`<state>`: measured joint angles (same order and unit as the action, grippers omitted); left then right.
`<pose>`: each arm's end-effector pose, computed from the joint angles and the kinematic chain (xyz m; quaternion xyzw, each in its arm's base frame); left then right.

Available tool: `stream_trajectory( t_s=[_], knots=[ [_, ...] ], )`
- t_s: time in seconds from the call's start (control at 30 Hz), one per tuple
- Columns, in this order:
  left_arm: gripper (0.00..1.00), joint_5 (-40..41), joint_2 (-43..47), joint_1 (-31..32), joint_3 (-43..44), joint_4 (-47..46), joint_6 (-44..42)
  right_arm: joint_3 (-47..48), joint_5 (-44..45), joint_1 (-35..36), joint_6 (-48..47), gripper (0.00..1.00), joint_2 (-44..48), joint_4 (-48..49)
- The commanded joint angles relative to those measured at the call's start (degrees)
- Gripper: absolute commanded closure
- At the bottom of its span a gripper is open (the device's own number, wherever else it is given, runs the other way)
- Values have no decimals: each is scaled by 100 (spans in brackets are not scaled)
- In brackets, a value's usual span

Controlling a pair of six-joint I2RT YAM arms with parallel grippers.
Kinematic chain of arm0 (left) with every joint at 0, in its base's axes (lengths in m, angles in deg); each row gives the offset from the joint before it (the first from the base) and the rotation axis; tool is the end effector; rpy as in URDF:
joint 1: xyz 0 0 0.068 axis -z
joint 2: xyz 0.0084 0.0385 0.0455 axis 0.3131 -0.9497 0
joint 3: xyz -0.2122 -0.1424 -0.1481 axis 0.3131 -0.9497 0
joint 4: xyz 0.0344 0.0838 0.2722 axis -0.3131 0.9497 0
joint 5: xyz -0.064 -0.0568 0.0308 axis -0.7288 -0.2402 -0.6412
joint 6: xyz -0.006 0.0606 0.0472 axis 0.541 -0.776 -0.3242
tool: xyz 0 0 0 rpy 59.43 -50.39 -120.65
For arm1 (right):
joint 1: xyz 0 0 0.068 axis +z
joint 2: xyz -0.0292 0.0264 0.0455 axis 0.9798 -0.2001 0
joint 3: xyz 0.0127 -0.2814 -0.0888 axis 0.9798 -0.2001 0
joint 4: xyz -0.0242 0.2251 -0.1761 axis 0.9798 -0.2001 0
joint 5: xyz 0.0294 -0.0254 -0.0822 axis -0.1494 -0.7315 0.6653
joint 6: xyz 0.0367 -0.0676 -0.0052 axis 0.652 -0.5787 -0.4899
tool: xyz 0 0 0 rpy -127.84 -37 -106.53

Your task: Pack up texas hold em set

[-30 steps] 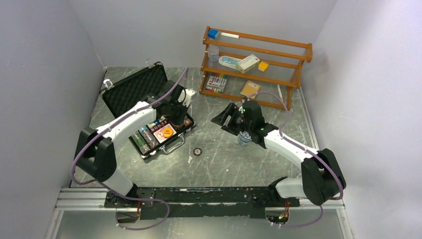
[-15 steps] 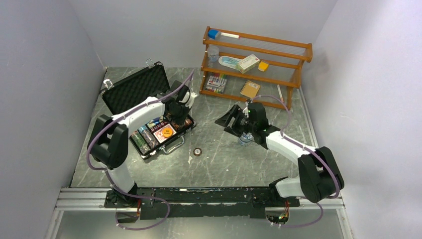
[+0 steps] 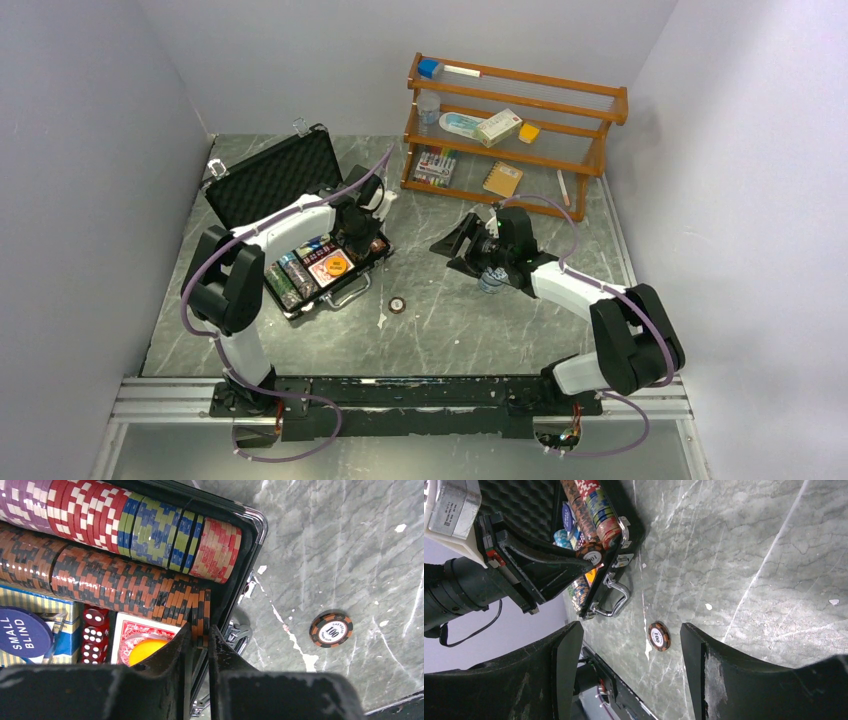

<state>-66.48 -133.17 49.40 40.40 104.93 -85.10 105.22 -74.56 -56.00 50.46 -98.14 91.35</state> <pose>0.3434 -0.2095 0.1931 0.2847 0.9390 -0.0601 0.1831 0.2830 0.1476 0.1752 0.1510 0.8513 0.4449 0.2337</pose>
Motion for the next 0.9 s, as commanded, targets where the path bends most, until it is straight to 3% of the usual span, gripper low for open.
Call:
stream_trajectory(
  t_s=[0.0,0.1,0.37,0.57,0.7,0.87],
  knots=[
    [79,295,-23,-40,78,73,9,-8,-45,-53,-20,25,23,108],
    [72,349,23,-40,70,56,35,105,139,-57,-131,25,15,-257],
    [69,430,74,-40,109,109,113,294,168,-60,-377,25,-5,-548],
    [66,171,559,-48,96,-223,319,787,344,91,-1294,23,-15,-1105],
    [65,154,1117,-49,-104,-762,596,1312,987,426,-1936,22,-241,-1983],
    [62,494,2305,-9,-643,-1665,1058,2012,2641,1534,-2518,20,-436,-3073]
  ],
)
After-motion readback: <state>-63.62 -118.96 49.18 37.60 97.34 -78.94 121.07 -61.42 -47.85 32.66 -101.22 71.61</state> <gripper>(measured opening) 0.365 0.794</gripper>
